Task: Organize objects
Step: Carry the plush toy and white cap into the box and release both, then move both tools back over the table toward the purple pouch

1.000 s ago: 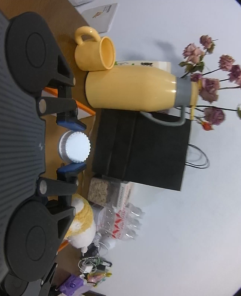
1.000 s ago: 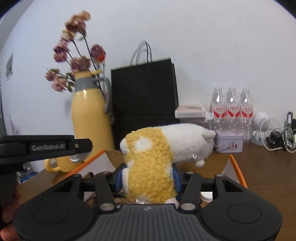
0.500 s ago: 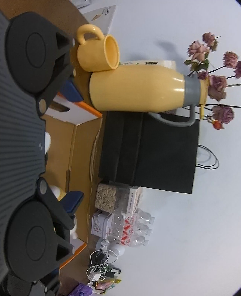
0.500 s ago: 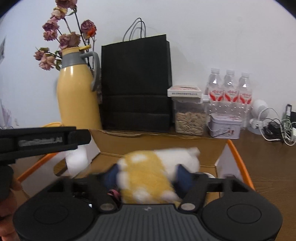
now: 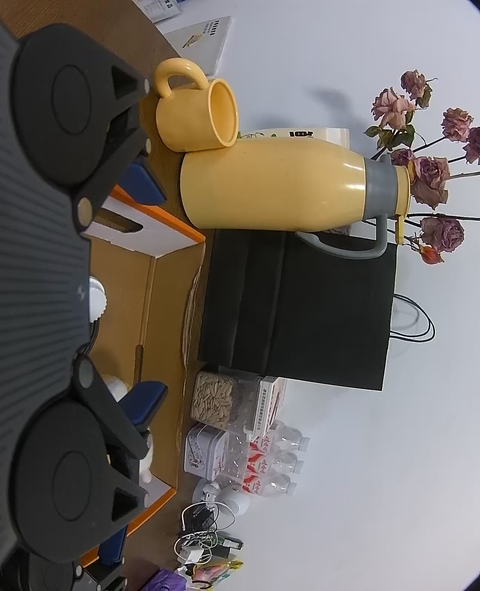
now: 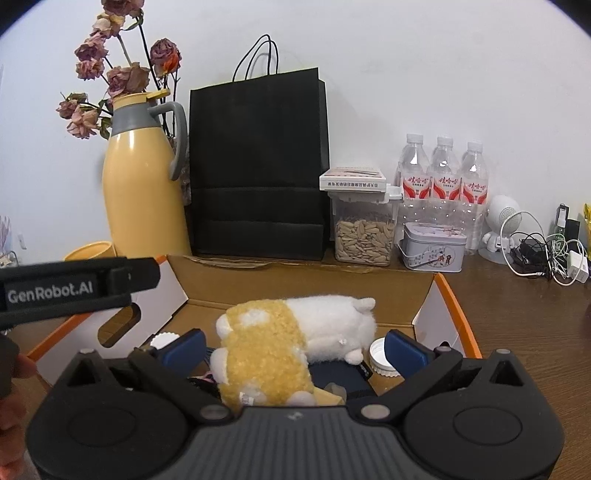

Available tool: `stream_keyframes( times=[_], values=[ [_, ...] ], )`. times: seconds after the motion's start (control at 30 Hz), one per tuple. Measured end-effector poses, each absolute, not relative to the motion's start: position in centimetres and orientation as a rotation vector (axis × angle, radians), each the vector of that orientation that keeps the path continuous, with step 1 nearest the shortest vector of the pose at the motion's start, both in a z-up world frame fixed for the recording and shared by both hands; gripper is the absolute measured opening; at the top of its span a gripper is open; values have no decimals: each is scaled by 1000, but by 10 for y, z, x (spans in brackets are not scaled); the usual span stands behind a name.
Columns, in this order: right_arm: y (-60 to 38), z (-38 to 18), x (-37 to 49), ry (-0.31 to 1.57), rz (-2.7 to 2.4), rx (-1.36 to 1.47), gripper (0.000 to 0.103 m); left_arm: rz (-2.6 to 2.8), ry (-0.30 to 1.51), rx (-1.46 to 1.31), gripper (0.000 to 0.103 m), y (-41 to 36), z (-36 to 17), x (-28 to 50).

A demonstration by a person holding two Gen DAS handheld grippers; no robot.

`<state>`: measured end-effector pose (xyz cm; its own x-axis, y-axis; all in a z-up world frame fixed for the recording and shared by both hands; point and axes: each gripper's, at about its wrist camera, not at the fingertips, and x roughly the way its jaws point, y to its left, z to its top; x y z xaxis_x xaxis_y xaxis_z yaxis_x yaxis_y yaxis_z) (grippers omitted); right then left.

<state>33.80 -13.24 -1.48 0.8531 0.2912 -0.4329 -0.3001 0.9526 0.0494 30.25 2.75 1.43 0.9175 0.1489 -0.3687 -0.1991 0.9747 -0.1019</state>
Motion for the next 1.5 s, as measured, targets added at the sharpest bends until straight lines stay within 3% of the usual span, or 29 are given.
stream_keyframes(
  times=[0.73, 1.5],
  values=[
    [-145, 16, 260, 369, 371, -93, 103, 128, 304, -111, 103, 22, 48, 216],
    [-168, -31, 169, 560, 413, -161, 103, 173, 458, -94, 103, 48, 11, 111]
  ],
)
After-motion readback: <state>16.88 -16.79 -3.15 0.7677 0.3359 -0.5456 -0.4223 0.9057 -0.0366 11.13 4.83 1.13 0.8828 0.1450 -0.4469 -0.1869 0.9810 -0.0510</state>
